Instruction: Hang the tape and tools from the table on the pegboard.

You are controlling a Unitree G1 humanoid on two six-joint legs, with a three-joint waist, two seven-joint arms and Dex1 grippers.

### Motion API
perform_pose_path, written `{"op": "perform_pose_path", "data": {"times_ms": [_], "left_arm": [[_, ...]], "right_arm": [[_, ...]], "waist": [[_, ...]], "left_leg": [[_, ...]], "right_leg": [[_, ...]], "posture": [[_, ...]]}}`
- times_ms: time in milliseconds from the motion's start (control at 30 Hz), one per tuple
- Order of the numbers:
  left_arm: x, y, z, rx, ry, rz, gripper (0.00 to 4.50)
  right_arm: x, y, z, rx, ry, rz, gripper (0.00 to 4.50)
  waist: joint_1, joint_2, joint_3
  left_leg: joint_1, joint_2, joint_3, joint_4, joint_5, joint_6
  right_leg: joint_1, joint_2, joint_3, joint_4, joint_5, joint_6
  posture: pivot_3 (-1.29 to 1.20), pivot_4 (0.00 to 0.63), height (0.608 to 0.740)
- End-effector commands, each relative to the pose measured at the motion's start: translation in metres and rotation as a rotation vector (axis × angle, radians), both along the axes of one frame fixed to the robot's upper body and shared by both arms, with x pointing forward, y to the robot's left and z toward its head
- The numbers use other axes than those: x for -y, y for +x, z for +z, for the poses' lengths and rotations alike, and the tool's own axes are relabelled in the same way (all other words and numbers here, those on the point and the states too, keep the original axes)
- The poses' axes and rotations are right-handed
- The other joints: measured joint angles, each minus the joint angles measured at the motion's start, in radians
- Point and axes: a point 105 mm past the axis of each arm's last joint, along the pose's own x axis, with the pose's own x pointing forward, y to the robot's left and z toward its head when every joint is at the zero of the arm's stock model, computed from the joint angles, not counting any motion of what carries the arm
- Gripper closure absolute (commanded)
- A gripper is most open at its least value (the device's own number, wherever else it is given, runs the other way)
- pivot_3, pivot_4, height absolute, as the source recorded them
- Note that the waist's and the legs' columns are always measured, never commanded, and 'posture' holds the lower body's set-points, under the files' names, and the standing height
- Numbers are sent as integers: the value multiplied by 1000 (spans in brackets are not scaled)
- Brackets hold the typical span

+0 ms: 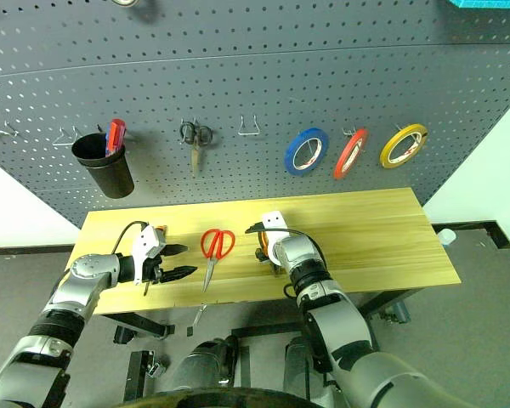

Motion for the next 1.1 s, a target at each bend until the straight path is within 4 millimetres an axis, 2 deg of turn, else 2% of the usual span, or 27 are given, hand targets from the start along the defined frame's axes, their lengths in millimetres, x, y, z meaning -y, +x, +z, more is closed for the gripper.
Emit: {"op": "perform_pose_path", "data": {"times_ms": [33,133,300,333,400,500,567,667,700,833,933,1100], "left_arm": [[-2,5,10,38,-21,21,1013],[-2,5,11,45,-26,27,1013],[-2,5,18,86,-59,46,1013],[-1,8,23,117,-84,63,1013],[0,16,41,234,-157,128,1013],[-6,27,69,452,-269,257,1013],[-11,30,76,534,-297,328,1013],[-18,33,89,640,-368,433,1013],[-19,33,91,661,-382,450,1013],[-19,30,106,766,-463,486,1013],[-13,32,117,834,-533,498,1013],[-3,35,124,907,-531,514,1013]], "right_arm": [[-5,3,2,2,14,-11,1129],[-4,3,2,4,7,-11,2152],[-8,8,11,63,8,51,2263],[-13,13,19,138,-15,137,2263],[-29,15,42,330,-37,362,2263],[-44,8,87,677,-42,621,2263],[-51,-2,112,826,-5,716,2263],[-59,-16,166,1085,85,832,2263],[-60,-20,176,1139,91,856,2263],[-60,-12,234,1444,60,793,2263],[-57,11,278,1594,79,645,2263],[-51,44,302,1642,70,497,2263]], "waist": [[-5,0,0],[-13,0,0],[-16,0,0],[-16,0,0],[-13,1,0],[-11,1,1],[-15,0,1],[-15,-1,1],[-14,-1,1],[-9,-3,2],[-9,-6,4],[-9,-8,3]], "left_leg": [[0,0,0,0,0,0],[0,0,0,0,0,0],[0,0,0,0,0,0],[0,0,0,0,0,0],[0,0,0,0,0,0],[-2,-1,0,0,0,0],[-2,-1,0,1,0,-1],[-2,-1,1,1,0,-1],[-2,-1,1,1,1,-1],[-2,-1,1,2,1,-1],[-2,-1,1,2,2,-3],[-2,-1,0,2,4,-4]], "right_leg": [[0,0,0,0,0,0],[0,0,0,0,0,0],[0,0,0,0,0,0],[0,0,0,0,0,0],[0,0,0,0,0,0],[-1,-1,0,-1,0,1],[-1,-1,0,-2,0,2],[0,0,0,-2,0,1],[-1,0,0,-2,0,1],[0,0,0,-2,0,1],[0,0,0,-2,0,1],[1,1,-2,-1,1,0]], "posture": [[-77,116,725],[-78,111,725],[-79,111,725],[-79,111,725],[-82,106,725],[-85,106,725],[-88,106,725],[-91,108,725],[-91,109,725],[-93,106,725],[-85,101,725],[-69,94,725]]}}
